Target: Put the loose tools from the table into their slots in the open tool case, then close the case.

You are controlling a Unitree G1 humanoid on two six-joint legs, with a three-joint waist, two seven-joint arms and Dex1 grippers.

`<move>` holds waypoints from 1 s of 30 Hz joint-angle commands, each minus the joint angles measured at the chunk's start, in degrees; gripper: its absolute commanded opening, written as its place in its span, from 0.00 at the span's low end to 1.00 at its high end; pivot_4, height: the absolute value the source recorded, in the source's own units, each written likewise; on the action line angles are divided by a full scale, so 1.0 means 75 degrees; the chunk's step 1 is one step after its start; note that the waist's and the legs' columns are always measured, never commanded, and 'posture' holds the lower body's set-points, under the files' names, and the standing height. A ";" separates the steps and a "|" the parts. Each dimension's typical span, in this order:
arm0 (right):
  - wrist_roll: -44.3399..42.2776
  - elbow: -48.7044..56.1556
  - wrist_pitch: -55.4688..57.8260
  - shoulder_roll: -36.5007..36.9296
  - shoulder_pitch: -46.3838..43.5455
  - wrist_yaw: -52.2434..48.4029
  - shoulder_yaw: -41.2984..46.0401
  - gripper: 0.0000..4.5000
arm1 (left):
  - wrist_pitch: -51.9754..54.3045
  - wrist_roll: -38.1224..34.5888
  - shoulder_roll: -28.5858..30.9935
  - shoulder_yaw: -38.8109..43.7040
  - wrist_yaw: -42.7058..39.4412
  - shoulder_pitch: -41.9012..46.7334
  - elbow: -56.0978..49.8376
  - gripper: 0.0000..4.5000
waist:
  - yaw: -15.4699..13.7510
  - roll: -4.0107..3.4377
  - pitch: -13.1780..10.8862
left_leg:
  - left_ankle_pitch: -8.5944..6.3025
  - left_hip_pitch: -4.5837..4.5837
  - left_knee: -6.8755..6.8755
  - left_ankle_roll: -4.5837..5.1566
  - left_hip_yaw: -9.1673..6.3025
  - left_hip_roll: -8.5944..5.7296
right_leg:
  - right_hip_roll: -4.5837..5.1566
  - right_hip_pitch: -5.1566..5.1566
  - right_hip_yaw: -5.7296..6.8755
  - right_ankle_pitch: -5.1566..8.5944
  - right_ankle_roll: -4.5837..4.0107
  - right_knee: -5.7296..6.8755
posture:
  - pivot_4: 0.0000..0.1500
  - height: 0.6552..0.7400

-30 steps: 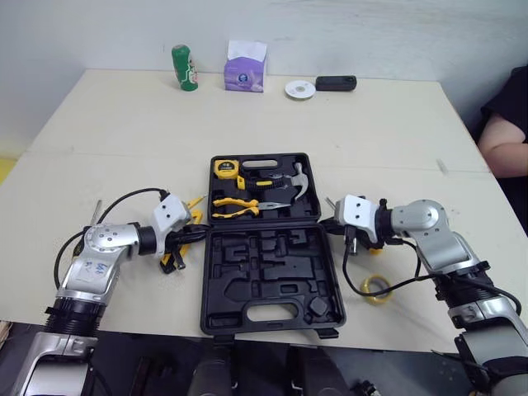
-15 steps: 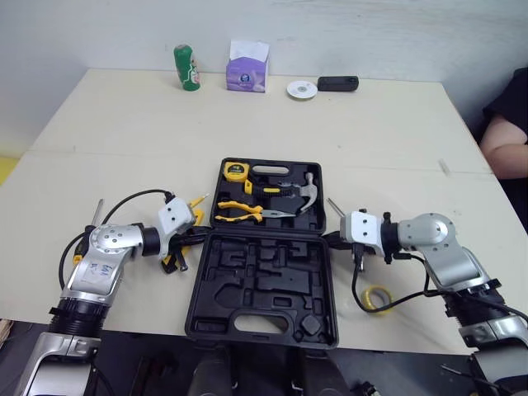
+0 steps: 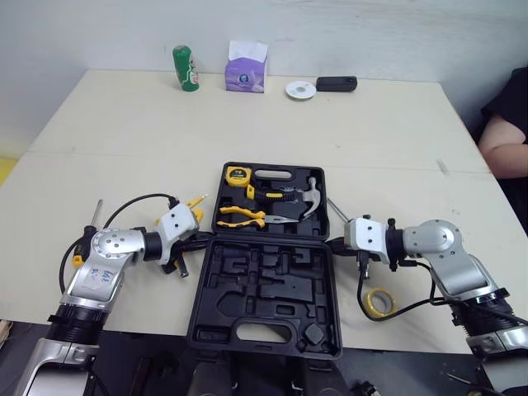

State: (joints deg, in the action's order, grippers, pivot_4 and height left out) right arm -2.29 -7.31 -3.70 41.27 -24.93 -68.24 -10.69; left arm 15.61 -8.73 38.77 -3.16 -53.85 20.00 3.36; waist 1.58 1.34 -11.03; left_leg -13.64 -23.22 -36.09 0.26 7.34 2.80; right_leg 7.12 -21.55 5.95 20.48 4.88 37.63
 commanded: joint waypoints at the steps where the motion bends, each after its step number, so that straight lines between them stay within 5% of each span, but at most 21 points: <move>1: -0.0175 0.0152 -0.0133 -0.0117 -0.0090 -0.0116 -0.0078 0.02 | 0.0007 0.0052 0.0059 0.0056 0.0081 0.0119 -0.0027 0.00 | 0.0000 0.0000 0.0000 | 0.0000 0.0000 0.0000 0.0000 0.0000 0.0000 | 0.0000 0.0000 0.0000 0.0000 0.0000 0.0000 | 1.00 1.00; 10: -0.0118 -0.0095 -0.0279 -0.0087 -0.0233 -0.0146 -0.0028 0.02 | 0.0118 -0.0022 0.0171 0.0226 0.0068 0.0291 0.0107 0.00 | 0.0006 0.0000 0.0000 | 0.0000 0.0000 -0.0001 0.0000 0.0000 0.0001 | -0.0002 0.0000 0.0000 0.0000 0.0000 0.0001 | 1.00 1.00; 17: -0.0368 -0.0032 -0.0335 0.0339 -0.0228 -0.0395 0.0332 0.02 | 0.0646 -0.0313 0.1017 0.0500 -0.0490 0.0237 -0.0359 0.00 | 0.0008 0.0000 0.0000 | 0.0000 -0.0001 0.0003 0.0000 0.0001 0.0002 | -0.0002 -0.0004 0.0000 0.0000 0.0000 -0.0001 | 1.00 1.00; 24: -0.1624 0.0161 0.0156 0.1159 -0.0132 -0.0915 0.1421 0.02 | 0.0952 -0.1500 0.1892 0.2196 -0.1118 -0.0650 -0.1008 0.00 | 0.0012 -0.0001 -0.0002 | -0.0002 -0.0001 0.0005 0.0000 -0.0002 0.0002 | 0.0005 -0.0003 0.0000 0.0000 0.0000 -0.0007 | 1.00 1.00; 27: -0.2198 0.0128 0.0924 0.1754 0.0116 -0.1076 0.2189 0.20 | 0.1047 -0.2096 0.2070 0.3637 -0.1371 -0.1502 -0.1091 0.14 | 0.0024 0.0000 -0.0002 | -0.0004 -0.0004 0.0007 0.0000 -0.0009 0.0004 | 0.0008 0.0000 -0.0002 0.0000 -0.0001 -0.0011 | 1.00 1.00; 30: -0.2170 -0.0249 0.0658 0.2138 0.0469 -0.0945 0.2786 0.52 | 0.1082 -0.2308 0.2128 0.4714 -0.1395 -0.2383 -0.1117 0.40 | 0.0015 0.0000 -0.0002 | -0.0018 -0.0003 0.0013 0.0007 -0.0009 0.0004 | 0.0009 0.0003 0.0001 0.0001 -0.0001 -0.0024 | 1.00 1.00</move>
State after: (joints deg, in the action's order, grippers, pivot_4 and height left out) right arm -17.40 -8.78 2.22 56.33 -21.87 -75.52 7.60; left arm 23.78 -24.62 54.33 28.27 -63.99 2.98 -3.84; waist 1.69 1.34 -11.04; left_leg -13.81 -23.23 -35.99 0.36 7.29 2.82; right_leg 7.21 -21.52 5.97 20.48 4.88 37.43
